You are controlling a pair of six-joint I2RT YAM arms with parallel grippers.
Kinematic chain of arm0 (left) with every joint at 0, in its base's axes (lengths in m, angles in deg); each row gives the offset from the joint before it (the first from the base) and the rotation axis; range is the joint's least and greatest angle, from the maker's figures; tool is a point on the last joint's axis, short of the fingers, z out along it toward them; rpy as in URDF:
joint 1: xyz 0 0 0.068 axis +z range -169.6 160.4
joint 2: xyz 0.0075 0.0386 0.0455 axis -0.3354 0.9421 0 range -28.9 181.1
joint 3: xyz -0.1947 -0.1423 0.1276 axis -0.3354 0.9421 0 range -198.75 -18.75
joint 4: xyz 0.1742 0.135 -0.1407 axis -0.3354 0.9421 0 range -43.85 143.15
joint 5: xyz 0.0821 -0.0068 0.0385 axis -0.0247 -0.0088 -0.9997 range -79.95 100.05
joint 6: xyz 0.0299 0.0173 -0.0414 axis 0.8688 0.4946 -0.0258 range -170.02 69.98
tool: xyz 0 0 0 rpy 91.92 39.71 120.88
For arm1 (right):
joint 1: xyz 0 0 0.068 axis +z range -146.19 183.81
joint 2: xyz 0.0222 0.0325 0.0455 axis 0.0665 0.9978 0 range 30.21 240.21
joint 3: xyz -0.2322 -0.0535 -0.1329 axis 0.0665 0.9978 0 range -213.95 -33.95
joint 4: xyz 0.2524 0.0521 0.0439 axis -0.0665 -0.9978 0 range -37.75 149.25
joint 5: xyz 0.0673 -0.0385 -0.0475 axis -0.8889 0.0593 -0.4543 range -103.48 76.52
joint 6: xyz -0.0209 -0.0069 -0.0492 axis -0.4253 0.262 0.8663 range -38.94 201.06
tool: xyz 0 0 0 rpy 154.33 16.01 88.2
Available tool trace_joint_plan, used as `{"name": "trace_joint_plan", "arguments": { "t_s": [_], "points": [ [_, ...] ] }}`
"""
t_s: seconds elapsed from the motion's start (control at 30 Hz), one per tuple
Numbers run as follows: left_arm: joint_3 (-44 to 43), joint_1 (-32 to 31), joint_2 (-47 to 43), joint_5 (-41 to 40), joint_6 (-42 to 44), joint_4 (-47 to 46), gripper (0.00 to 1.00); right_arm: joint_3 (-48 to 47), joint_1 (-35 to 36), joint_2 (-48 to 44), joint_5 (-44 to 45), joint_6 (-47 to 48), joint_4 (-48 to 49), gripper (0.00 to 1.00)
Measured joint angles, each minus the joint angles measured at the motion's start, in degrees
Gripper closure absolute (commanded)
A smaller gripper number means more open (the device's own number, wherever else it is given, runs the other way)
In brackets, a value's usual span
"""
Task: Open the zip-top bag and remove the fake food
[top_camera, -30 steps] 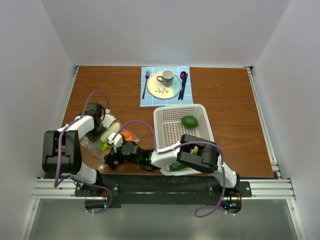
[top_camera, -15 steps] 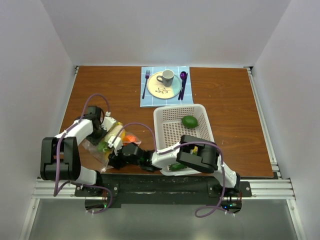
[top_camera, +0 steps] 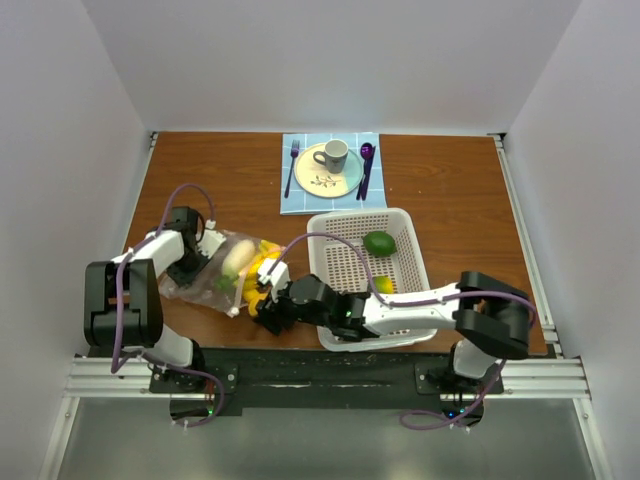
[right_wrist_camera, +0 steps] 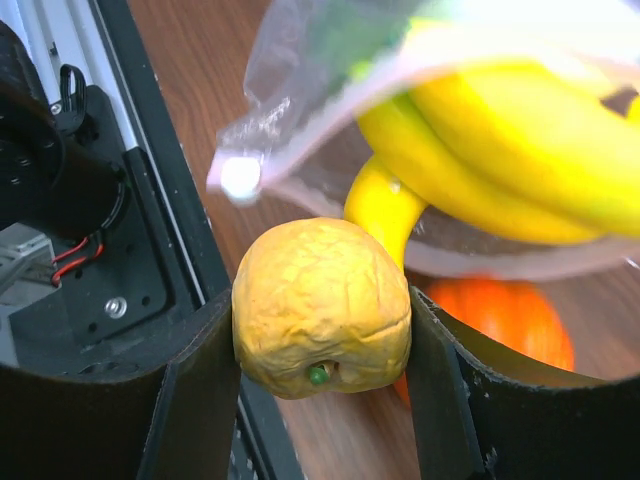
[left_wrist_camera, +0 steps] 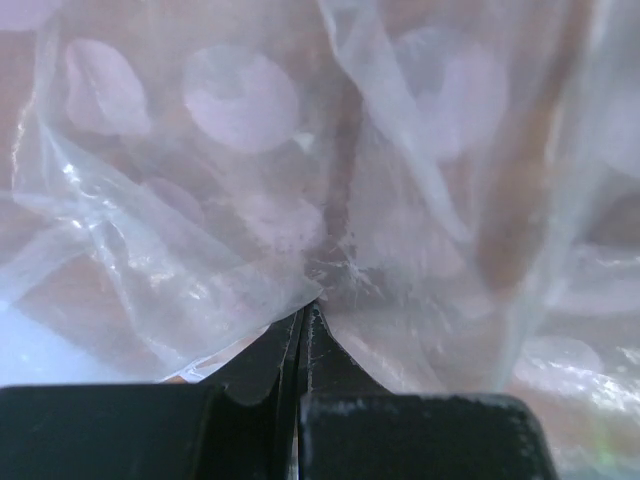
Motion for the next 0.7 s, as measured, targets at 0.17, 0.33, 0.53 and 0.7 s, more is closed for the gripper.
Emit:
{"name": "trace_joint_plan", "arguments": {
  "t_s": [0.17,0.33,0.53,0.7],
  "points": [
    [-0.7,0.3,1.0,-0.7,0.0,0.0,1.0,0.9,-0.1,-5.6,2.4,-0.4,-6.5,1.0],
    [-0.8,0.3,1.0,-0.7,0.0,0.1,1.0,1.2,-1.3,-9.8,6.1,-0.4,-11.6,1.0],
    [-0.8,0.3,1.0,-0.8,0.0,0.0,1.0,1.3,-4.7,-13.8,12.1,0.1,-16.9,1.0],
    [-0.8,0.3,1.1,-0.8,0.0,0.0,1.0,1.9,-5.6,-19.8,17.0,0.3,-19.7,1.0]
  ]
}}
